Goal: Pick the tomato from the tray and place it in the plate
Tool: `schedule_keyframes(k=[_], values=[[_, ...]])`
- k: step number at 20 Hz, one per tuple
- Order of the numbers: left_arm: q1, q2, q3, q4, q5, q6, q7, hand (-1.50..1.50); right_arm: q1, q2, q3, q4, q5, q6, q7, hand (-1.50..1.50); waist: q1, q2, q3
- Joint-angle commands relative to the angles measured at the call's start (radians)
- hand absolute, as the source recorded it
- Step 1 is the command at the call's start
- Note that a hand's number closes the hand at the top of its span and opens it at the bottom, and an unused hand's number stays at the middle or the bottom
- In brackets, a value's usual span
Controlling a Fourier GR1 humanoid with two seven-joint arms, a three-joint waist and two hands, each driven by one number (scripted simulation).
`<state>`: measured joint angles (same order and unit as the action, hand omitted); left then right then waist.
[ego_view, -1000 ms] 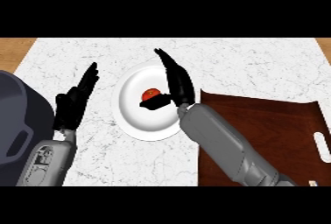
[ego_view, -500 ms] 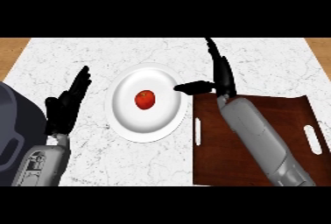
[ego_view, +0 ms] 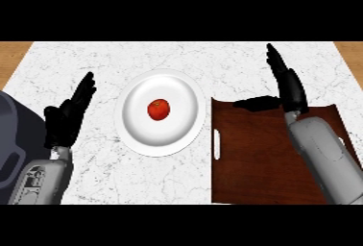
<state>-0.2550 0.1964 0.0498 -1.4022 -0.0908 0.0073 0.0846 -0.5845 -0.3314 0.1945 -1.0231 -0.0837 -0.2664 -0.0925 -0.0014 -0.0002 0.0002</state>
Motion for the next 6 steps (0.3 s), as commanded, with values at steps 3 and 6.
schedule_keyframes(k=[3,6], values=[[-0.024,-0.042,-0.026,-0.008,-0.033,0.02,0.027,0.0,0.0,-0.023,-0.102,0.028,0.003,0.107,-0.045,-1.5,0.003,0.001,0.0],[-0.055,-0.005,0.015,-0.022,-0.004,-0.014,0.06,0.0,-0.046,-0.023,-0.142,0.164,0.017,0.14,-0.12,-1.5,0.008,0.002,0.0]])
